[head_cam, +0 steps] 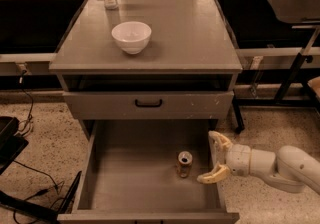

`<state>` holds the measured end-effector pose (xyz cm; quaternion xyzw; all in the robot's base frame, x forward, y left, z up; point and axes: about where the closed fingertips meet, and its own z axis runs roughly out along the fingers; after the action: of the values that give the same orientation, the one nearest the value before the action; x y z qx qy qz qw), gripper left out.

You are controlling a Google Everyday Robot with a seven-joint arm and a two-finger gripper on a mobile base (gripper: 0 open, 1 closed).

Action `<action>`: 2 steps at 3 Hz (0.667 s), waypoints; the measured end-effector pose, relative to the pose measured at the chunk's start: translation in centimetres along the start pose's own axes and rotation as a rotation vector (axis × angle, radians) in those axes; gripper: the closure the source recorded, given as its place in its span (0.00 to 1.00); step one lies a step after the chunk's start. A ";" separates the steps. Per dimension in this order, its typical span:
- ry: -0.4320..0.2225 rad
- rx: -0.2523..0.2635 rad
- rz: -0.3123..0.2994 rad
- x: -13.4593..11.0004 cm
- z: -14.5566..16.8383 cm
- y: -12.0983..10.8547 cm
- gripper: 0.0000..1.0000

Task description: Pick orange can from middle drawer and place on counter

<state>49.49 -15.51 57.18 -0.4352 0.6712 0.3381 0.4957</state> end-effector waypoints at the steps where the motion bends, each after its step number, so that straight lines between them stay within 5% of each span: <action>1: 0.080 -0.040 -0.024 4.1 2.8 -1.4 0.00; 2: 0.122 -0.070 -0.052 6.4 5.0 -2.1 0.00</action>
Offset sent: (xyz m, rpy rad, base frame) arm 0.0443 0.0281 -0.1100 -0.1816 0.0197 0.1241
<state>52.48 -13.53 49.56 -0.4894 0.6765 0.3214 0.4466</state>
